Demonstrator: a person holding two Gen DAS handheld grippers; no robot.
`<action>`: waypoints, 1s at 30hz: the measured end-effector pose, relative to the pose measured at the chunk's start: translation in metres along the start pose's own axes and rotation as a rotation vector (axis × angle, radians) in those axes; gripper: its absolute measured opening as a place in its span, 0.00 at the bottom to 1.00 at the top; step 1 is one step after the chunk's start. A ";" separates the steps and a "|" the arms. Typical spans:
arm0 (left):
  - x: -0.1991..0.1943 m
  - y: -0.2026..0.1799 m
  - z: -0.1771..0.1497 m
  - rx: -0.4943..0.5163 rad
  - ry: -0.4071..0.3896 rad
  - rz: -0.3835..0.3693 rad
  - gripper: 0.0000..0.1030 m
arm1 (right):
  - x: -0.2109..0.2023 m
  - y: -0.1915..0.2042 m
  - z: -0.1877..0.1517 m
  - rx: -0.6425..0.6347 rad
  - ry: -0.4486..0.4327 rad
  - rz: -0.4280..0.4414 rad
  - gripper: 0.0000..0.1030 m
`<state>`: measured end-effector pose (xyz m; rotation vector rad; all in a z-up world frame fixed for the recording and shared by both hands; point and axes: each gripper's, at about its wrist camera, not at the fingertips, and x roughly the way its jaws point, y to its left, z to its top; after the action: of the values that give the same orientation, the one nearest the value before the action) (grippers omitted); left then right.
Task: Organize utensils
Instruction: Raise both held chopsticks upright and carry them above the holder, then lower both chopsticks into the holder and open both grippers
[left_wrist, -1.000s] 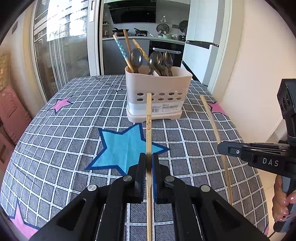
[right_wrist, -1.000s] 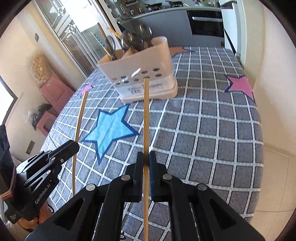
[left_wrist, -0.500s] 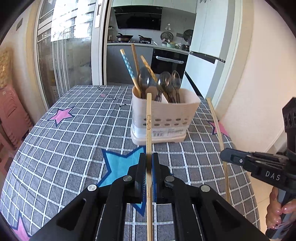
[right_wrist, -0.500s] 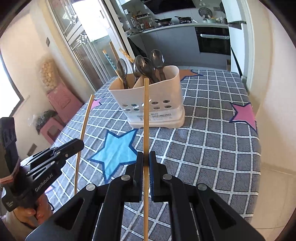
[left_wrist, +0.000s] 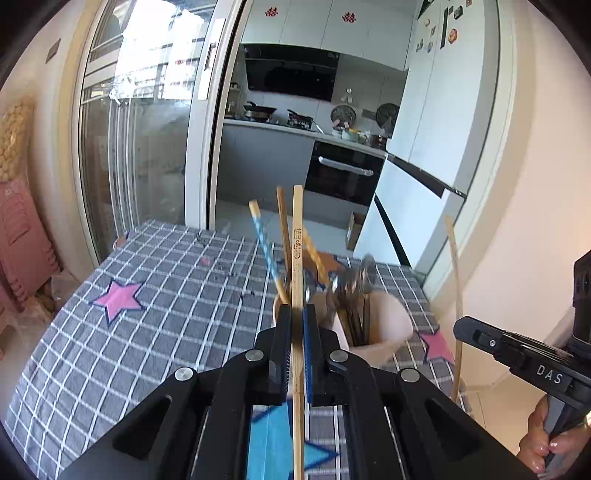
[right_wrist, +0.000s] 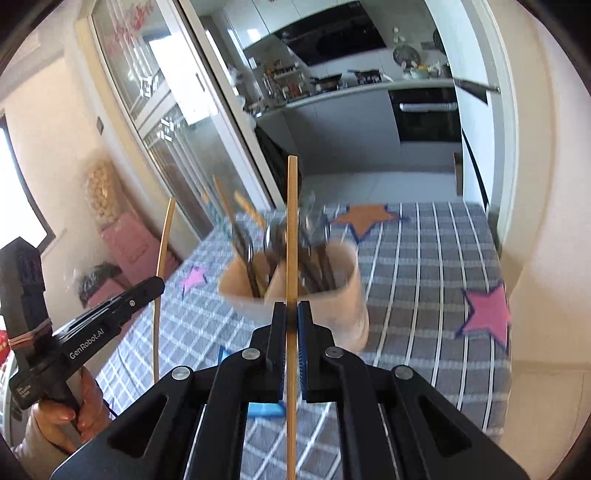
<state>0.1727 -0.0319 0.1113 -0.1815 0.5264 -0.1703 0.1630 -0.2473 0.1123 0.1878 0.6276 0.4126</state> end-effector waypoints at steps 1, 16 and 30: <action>0.004 0.000 0.007 -0.002 -0.012 0.002 0.35 | 0.001 0.001 0.008 -0.002 -0.019 0.000 0.06; 0.064 -0.008 0.063 -0.042 -0.172 0.053 0.35 | 0.050 -0.005 0.084 -0.026 -0.240 -0.082 0.06; 0.086 -0.018 0.043 -0.008 -0.341 0.111 0.35 | 0.099 0.002 0.066 -0.180 -0.300 -0.152 0.06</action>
<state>0.2658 -0.0621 0.1109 -0.1844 0.1967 -0.0266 0.2749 -0.2056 0.1132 0.0280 0.3044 0.2848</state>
